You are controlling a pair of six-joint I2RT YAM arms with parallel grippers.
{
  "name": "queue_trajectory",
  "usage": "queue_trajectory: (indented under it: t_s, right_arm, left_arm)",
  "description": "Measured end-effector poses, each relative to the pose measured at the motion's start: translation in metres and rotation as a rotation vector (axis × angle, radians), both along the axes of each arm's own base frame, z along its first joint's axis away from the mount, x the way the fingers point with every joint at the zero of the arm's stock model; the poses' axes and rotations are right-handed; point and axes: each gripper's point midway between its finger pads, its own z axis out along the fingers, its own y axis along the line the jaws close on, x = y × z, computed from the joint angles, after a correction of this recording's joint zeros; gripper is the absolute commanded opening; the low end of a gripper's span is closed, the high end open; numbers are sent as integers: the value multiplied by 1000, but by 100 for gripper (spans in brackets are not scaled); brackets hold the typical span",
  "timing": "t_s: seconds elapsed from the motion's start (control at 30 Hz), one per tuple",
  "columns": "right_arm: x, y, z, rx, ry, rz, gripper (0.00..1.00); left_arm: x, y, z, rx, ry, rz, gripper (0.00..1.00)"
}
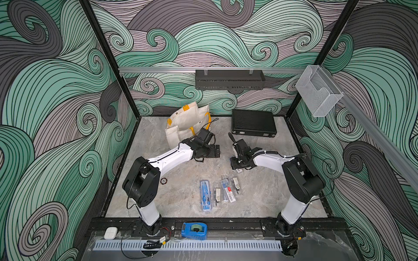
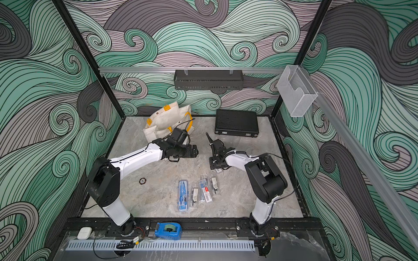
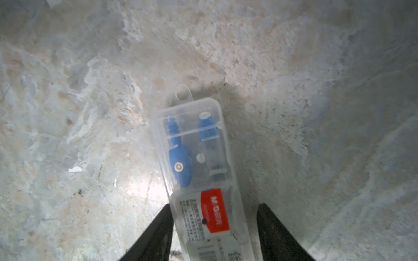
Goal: Put the compass set into the canvas bag
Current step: Pick up the compass set at the center of the board.
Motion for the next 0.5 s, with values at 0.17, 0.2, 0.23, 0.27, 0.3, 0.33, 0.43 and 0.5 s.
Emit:
queue_trajectory:
  t_s: [0.17,0.2,0.23,0.27,0.3,0.33,0.43,0.5]
  right_arm:
    - [4,-1,-1,-8,-14,-7,43]
    - [4,-1,-1,-7,-16,-7,42]
    - [5,-1,-1,-6,-22,-7,41]
    - [5,0,-1,-3,-28,-5,40]
    - [6,0,-1,0,-33,-4,38]
    - [6,0,0,3,-40,-3,37]
    - [2,-1,2,20,-65,11,36]
    - [-2,0,8,42,-88,30,36]
  left_arm:
    - [0,-2,-3,-2,8,-4,95]
    - [0,-2,-3,-4,8,-5,95]
    - [0,-2,-2,-7,7,-5,95]
    - [0,-3,-2,-11,6,-6,95]
    - [0,-4,-2,-14,7,-6,95]
    - [0,-4,-1,-18,8,-7,95]
    - [1,-9,1,-40,5,-16,94]
    - [1,-13,4,-61,4,-27,93]
